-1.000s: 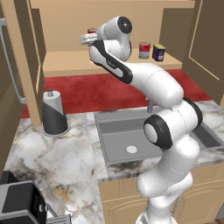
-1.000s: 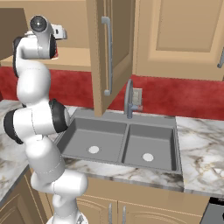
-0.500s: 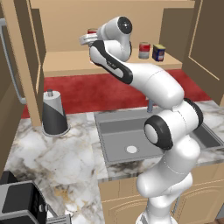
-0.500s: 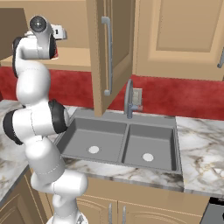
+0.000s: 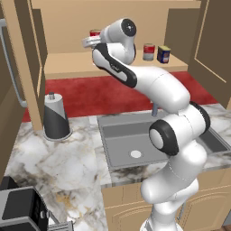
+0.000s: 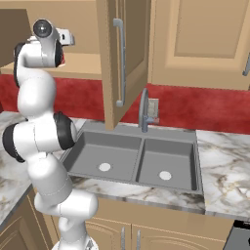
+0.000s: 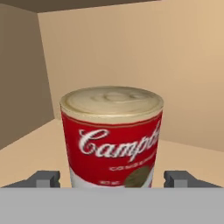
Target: Stack two cans on top of the other two cans in the cabinet.
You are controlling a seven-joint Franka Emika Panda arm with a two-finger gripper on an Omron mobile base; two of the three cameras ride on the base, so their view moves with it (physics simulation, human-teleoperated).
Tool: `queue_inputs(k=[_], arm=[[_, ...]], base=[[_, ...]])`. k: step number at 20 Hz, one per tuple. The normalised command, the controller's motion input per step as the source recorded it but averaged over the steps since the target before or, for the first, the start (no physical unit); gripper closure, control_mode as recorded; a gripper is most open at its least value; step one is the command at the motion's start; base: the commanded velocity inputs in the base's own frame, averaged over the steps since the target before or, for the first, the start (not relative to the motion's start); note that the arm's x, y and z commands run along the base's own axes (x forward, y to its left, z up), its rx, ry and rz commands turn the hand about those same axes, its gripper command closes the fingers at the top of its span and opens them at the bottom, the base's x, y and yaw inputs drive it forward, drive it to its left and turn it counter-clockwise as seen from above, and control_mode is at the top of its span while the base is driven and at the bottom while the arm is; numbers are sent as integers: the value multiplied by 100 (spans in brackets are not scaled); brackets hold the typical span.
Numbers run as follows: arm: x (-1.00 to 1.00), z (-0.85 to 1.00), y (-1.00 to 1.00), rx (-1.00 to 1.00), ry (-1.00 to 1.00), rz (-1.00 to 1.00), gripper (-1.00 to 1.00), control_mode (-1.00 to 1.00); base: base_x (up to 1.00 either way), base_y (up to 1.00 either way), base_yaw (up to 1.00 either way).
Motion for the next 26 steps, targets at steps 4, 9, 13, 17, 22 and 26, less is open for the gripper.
queue_inputs(k=[4,9,13,17,22,26], arm=[[0,-7,-1,0,-1,0,-100,-100],[-4,-1,-5,0,-1,0,-100,-100],[-33,0,-14,0,0,0,-100,-100],[-49,0,-19,0,0,-4,-100,-100],[-53,0,-19,0,0,-11,-100,-100],[-45,0,-40,0,0,-20,-100,-100]], base=[[0,0,0],[0,0,0],[0,0,0],[0,0,0],[0,0,0],[0,0,0]])
